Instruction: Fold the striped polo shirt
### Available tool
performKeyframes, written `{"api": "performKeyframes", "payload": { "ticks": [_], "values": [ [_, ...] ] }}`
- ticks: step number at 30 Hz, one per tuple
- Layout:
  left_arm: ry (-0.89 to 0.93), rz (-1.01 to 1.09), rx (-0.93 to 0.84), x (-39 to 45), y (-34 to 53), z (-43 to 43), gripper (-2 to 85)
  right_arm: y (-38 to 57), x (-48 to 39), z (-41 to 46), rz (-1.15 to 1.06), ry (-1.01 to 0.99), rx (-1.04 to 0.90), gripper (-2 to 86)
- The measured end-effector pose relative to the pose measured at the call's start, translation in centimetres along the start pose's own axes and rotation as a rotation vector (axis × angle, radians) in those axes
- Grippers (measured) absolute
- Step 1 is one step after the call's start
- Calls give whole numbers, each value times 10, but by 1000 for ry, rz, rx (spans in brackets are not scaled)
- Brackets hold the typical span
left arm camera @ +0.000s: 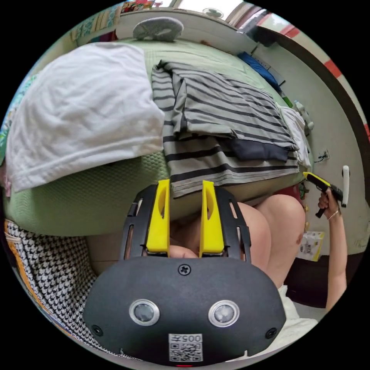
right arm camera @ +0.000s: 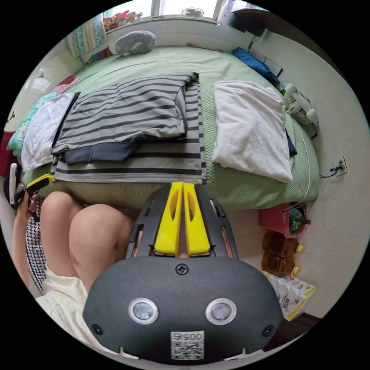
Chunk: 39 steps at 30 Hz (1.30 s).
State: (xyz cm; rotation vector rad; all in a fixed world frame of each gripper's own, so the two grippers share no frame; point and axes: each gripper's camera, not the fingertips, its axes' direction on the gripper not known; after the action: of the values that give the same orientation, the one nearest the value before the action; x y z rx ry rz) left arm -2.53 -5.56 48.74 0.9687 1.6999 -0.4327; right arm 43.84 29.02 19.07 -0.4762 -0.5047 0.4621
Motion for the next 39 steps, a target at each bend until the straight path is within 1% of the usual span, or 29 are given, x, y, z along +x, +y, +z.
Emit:
{"api": "performKeyframes", "payload": {
  "ticks": [2, 4, 6, 9, 12, 15, 17, 19, 21, 22, 24, 26, 28, 31, 39],
  "values": [
    [-45, -17, 13, -2, 1, 4, 100, 5, -6, -2, -8, 4, -4, -13],
    [-108, -20, 15, 0, 4, -2, 36, 13, -11, -7, -30, 9, -3, -12],
    [-115, 23, 19, 1, 8, -12, 27, 18, -12, -9, -38, 23, -7, -12],
    [-72, 63, 62, -6, 19, -35, 24, 24, -8, -11, -43, 21, -13, -12],
    [-19, 44, 66, -23, 26, -41, 32, 27, -2, -9, -20, 1, -26, -11],
    [65, 12, -1, -39, 31, -23, 49, 27, 0, -7, 4, -26, -41, -6],
    [110, -22, 27, -47, 38, -23, 58, 28, -2, -10, -2, -19, -28, 3],
    [150, -44, 65, -55, 48, -29, 63, 32, -4, -19, -31, -14, 3, 40],
    [127, -47, 66, -58, 53, -36, 63, 34, -3, -24, -49, -22, 20, 76],
    [114, -47, 104, -60, 56, -44, 65, 33, -2, -28, -62, -43, 23, 100],
    [106, -52, 149, -63, 58, -55, 68, 33, 2, -33, -70, -89, 52, 107],
    [116, -33, 175, -60, 54, -62, 79, 31, 5, -39, -60, -112, 95, 111],
    [100, 32, 208, -45, 43, -65, 109, 24, 6, -42, -51, -127, 125, 110],
    [123, 92, 216, -25, 21, -57, 138, 8, 5, -41, -37, -102, 124, 107],
    [124, 126, 147, 11, -35, -14, 136, -26, 32, -40, 88, -151, 126, 94]
  ]
}}
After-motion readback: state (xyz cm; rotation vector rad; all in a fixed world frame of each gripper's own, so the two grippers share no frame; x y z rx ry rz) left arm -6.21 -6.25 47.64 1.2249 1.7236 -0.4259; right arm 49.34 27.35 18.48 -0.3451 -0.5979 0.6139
